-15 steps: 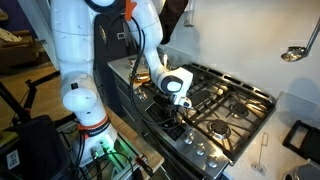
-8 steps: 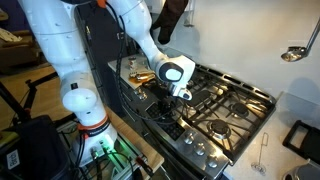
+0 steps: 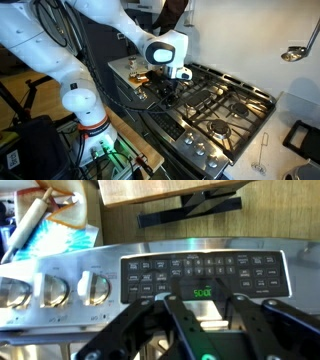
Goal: Press the third topmost button from the right on the stoves button display
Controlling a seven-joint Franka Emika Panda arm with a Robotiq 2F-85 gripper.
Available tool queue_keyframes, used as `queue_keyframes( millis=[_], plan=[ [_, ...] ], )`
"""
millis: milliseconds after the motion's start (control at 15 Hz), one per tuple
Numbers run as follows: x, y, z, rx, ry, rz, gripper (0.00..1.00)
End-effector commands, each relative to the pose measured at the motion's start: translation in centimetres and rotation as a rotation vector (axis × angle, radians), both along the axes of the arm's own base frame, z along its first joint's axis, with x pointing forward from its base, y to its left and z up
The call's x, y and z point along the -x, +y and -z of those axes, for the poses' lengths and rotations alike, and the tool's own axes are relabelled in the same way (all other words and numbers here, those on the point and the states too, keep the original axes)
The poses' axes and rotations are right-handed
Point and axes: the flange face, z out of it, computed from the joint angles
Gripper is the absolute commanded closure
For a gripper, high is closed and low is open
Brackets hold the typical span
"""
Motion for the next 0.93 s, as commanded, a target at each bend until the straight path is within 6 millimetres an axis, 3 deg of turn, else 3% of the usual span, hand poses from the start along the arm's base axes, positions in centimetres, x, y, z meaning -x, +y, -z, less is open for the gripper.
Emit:
queue_keyframes(
  millis=[0, 67, 200, 333, 400, 533, 600, 867],
  plan=[
    [2.8, 1.3, -4.3, 0.075, -0.181, -0.012, 0.28],
    [1.1, 0.0, -7.2, 0.089, -0.223, -0.012, 0.2],
    [1.4, -0.2, -10.1, 0.12, -0.332, -0.012, 0.05],
    [3.3, 0.7, -10.5, 0.161, -0.428, 0.006, 0.0],
    [1.9, -0.7, -12.8, 0.159, -0.442, 0.003, 0.0],
    [2.7, -0.3, -12.6, 0.121, -0.404, -0.066, 0.0],
    [2.0, -0.3, -12.7, 0.15, -0.419, -0.022, 0.0],
    [2.4, -0.4, -12.8, 0.139, -0.411, -0.05, 0.0]
  ],
)
